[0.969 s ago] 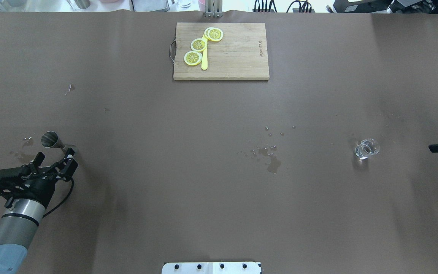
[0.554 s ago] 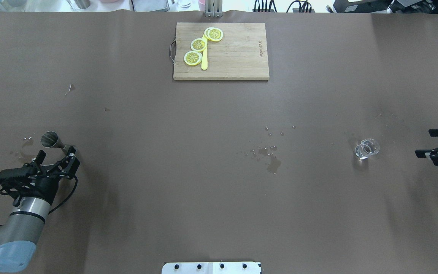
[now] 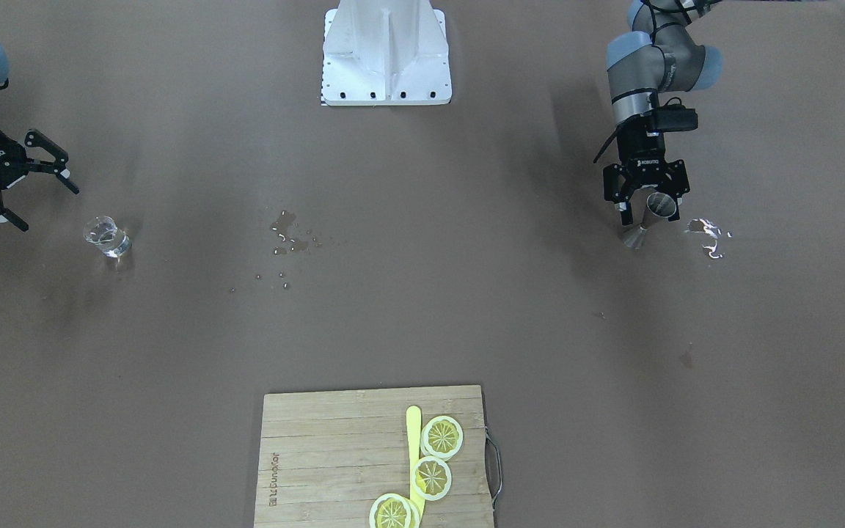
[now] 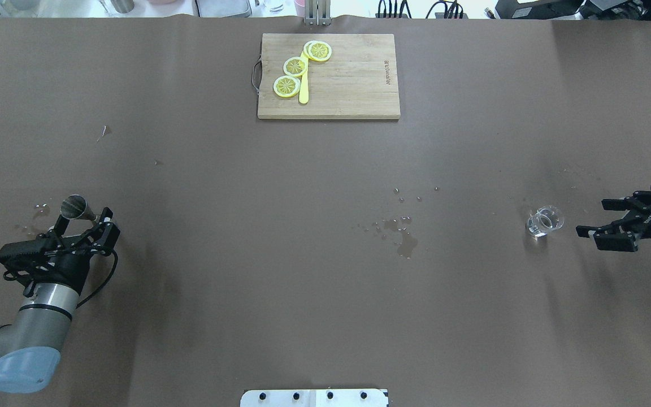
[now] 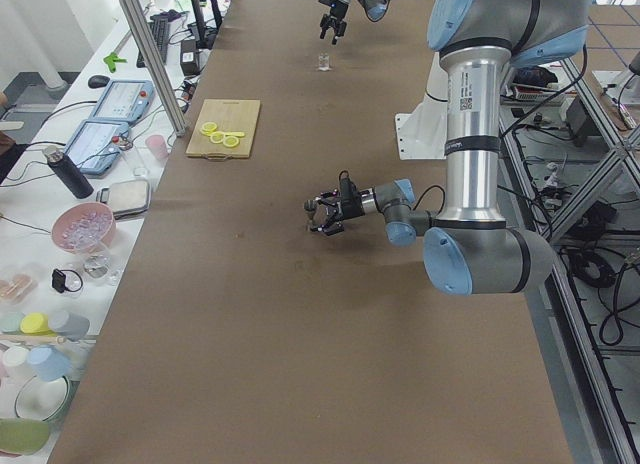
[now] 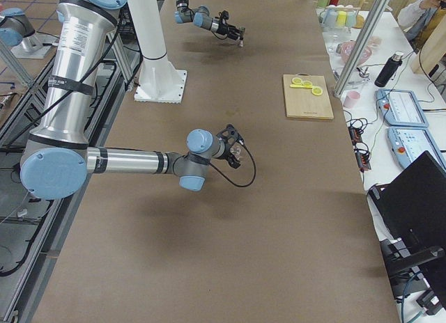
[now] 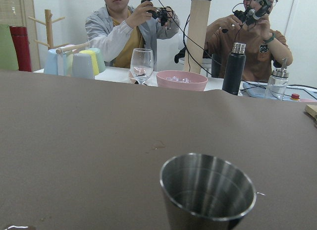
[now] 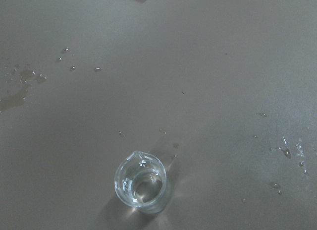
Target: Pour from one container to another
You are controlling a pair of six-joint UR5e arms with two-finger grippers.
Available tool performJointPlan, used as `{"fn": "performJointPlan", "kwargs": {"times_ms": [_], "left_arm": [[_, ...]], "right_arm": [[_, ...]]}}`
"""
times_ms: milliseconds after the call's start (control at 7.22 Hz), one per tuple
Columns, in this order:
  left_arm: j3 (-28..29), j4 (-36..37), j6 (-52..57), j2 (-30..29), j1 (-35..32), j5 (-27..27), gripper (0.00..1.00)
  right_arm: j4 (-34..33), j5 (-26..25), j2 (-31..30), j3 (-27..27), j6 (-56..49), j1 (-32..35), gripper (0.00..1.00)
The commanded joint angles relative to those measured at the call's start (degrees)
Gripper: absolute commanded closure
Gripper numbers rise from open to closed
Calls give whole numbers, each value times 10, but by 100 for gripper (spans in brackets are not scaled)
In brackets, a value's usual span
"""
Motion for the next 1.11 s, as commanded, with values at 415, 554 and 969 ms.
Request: {"fn": "performJointPlan", "kwargs": {"times_ms": [415, 554, 969], "left_arm": [[48, -4, 0, -38, -2, 13, 100], [44, -4, 1, -38, -11, 10, 100], [42, -37, 94, -37, -36, 8, 100]], "right_arm": [[-1, -102, 24, -11, 9, -69, 1], [0, -113, 25, -15, 7, -80, 1], [2, -131, 25, -24, 1, -91, 1]]}}
